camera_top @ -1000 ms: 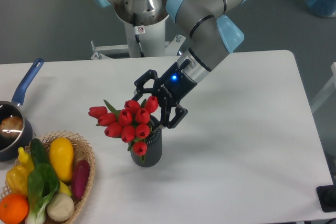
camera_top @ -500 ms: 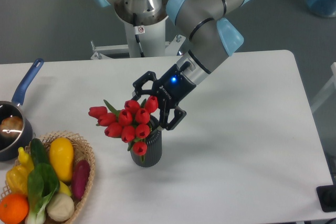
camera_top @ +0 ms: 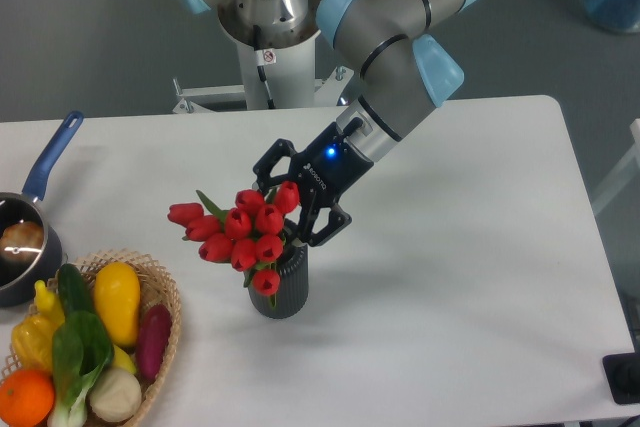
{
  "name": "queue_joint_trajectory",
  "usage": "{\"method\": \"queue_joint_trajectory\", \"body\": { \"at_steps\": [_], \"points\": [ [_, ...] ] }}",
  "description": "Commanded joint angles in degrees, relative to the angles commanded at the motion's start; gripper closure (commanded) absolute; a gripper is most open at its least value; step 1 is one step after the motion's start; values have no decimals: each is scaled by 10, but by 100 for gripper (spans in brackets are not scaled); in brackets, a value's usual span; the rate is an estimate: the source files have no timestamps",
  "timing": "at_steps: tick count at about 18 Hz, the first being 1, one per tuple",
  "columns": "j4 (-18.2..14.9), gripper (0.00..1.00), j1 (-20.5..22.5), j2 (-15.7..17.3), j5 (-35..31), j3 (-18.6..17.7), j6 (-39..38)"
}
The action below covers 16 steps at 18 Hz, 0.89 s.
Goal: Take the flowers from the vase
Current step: 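Close the gripper on the bunch of tulip stems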
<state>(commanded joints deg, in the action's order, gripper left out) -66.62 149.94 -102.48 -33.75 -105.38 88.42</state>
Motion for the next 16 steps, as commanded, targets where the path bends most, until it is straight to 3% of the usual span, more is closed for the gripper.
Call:
{"method": "queue_joint_trajectory", "body": {
  "at_steps": [2,6,9,16],
  "points": [
    [0,36,0,0,-1,1,1],
    [0,38,1,1,-1,1,1],
    [1,56,3,1,-1,1,1],
    [1,55,8,1,-2,2,2]
  ]
}}
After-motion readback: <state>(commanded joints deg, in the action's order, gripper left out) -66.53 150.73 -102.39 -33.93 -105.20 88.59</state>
